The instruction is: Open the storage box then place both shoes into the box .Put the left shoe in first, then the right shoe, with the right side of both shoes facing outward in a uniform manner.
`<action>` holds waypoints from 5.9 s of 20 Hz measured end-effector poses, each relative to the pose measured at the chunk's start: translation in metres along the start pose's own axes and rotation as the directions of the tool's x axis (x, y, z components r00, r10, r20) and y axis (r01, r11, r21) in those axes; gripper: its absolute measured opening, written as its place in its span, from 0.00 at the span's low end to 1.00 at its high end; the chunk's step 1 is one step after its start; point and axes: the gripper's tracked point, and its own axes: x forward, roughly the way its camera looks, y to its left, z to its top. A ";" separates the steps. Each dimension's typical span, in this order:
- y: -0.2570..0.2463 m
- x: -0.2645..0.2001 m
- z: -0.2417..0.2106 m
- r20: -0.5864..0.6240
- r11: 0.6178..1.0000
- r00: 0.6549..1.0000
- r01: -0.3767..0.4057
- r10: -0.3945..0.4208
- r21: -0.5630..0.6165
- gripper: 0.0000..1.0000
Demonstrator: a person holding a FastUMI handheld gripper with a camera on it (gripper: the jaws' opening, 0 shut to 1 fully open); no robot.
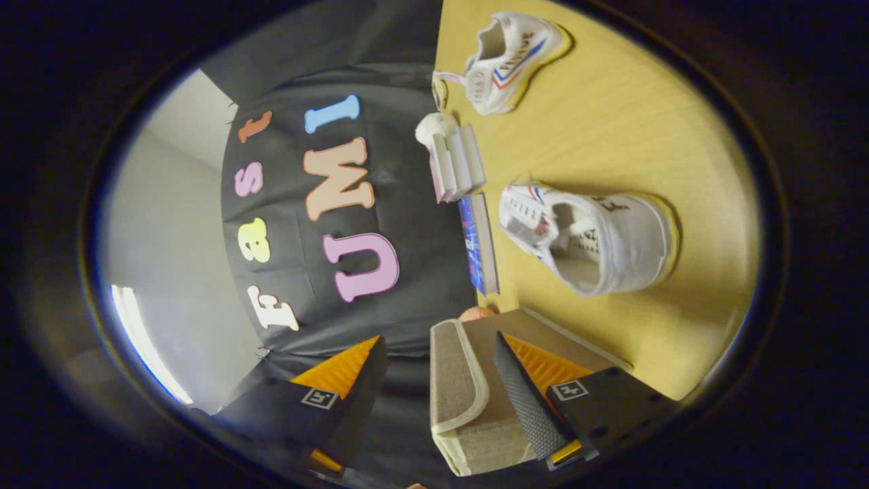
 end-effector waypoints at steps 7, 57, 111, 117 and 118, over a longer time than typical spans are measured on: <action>-0.012 0.021 -0.025 -0.024 0.997 0.999 0.030 -0.028 0.070 0.78; 0.102 0.016 -0.336 -0.501 0.774 0.854 -0.220 -0.141 -0.593 0.56; -0.072 0.023 0.167 0.269 -0.127 0.681 0.252 -0.682 -0.959 0.84; -0.073 0.041 0.162 0.239 -0.084 0.693 0.249 -0.680 -0.965 0.68; -0.075 0.044 0.156 0.216 -0.064 0.700 0.237 -0.681 -0.969 0.66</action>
